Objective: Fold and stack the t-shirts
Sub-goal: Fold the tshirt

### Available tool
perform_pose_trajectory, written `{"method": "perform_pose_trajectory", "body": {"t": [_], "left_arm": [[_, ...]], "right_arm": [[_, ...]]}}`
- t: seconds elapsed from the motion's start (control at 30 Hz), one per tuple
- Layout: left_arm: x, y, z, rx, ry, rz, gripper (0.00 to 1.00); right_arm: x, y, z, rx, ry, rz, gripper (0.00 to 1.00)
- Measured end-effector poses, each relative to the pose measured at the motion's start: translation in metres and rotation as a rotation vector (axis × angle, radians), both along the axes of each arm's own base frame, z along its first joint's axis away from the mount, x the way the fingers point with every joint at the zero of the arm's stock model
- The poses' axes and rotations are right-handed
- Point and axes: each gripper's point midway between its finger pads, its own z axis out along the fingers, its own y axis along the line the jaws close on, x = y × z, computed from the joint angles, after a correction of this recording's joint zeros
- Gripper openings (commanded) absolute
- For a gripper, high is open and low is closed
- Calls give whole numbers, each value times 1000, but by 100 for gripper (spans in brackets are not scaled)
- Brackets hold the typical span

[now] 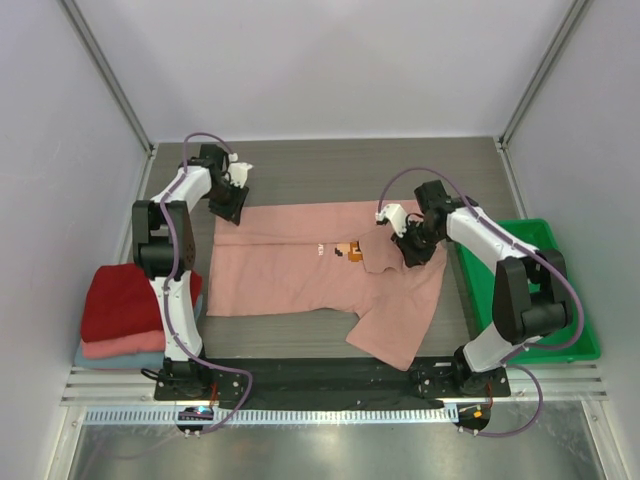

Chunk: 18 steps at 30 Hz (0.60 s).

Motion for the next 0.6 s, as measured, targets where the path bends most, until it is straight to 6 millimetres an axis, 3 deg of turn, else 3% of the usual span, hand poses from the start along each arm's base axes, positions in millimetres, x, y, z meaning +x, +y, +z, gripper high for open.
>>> {"method": "perform_pose_trajectory", "body": {"t": [0.03,0.07,0.17,0.3,0.47,0.6], "left_arm": [[0,0,0,1,0,0,38],[0,0,0,2,0,0,38],[0,0,0,3,0,1,38],[1,1,1,6,-4,2,38],[8,2,7,12,-24,4,38],[25,2,12,14,-55,5,38]], "right_arm": [[-5,-2,1,-5,-5,3,8],[-8,-4,3,-10,-16,6,19],[-12,-11,15,-24,-69,12,29],[0,-22,30,-33,-140,-16,32],[34,-30,37,-39,-182,-77,32],[73,-26,23,-36,-184,-124,31]]}}
